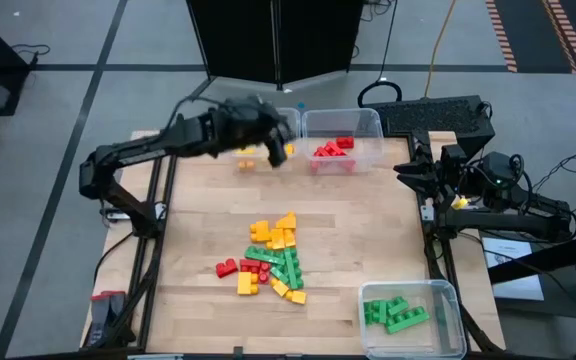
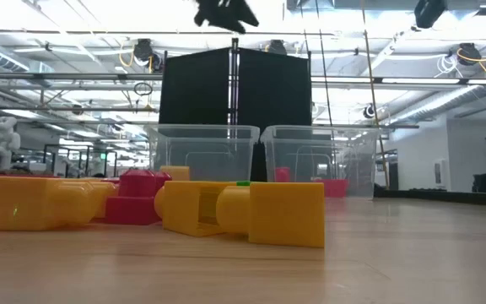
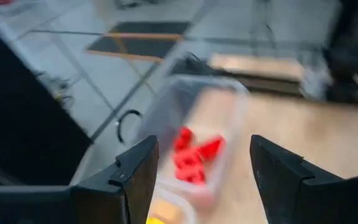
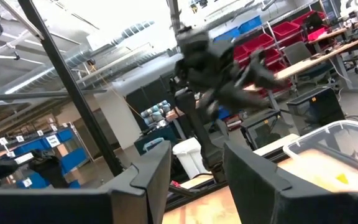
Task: Sort blocks
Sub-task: Put the yellow game piece into the top left transparent bin
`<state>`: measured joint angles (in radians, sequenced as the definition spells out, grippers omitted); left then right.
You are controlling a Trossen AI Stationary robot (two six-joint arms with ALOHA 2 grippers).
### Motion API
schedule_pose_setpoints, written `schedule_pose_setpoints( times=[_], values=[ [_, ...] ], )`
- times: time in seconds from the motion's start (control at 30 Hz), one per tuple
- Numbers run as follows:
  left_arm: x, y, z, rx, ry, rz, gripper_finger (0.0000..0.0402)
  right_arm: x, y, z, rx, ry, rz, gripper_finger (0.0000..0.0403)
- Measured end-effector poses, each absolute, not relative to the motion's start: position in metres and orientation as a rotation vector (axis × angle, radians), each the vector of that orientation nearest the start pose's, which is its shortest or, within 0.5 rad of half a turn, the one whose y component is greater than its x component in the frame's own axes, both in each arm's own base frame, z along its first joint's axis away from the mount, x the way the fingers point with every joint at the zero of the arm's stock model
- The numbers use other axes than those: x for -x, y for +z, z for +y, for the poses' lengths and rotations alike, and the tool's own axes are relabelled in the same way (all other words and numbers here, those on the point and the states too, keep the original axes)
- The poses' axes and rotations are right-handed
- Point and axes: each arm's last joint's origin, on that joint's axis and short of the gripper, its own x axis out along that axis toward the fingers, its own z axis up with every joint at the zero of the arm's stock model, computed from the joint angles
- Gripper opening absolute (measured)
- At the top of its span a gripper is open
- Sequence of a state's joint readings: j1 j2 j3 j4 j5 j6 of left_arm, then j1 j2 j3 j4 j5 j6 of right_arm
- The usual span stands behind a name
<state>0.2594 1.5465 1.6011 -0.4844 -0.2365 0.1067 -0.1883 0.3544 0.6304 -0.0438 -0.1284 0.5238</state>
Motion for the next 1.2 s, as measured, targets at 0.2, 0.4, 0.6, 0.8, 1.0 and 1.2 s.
schedule_pose_setpoints(
  times=[0.2,0.4,0.6,0.8,1.0,1.2],
  values=[
    [-0.354,0.375,0.054,-0.186,0.319,0.57,0.0218,-0.085,0.342,-0.012,-0.473,-0.001,-0.237,0.0144],
    [-0.376,0.33,0.036,-0.121,0.283,0.763,0.0218,-0.085,0.34,-0.012,-0.479,-0.001,-0.217,0.0144],
    [-0.4,0.28,0.023,-0.096,0.258,0.923,0.0218,-0.086,0.335,-0.012,-0.515,-0.008,-0.166,0.0144],
    [-0.413,0.234,0.013,-0.083,0.222,1.083,0.0219,-0.087,0.331,-0.012,-0.551,0.009,-0.115,0.0144],
    [-0.414,0.212,0.001,-0.076,0.214,1.192,0.0219,-0.087,0.331,-0.01,-0.549,0.053,-0.101,0.0144],
    [-0.415,0.205,-0.007,-0.095,0.203,1.219,0.0219,-0.087,0.33,-0.01,-0.544,0.057,-0.095,0.0144]
  ],
)
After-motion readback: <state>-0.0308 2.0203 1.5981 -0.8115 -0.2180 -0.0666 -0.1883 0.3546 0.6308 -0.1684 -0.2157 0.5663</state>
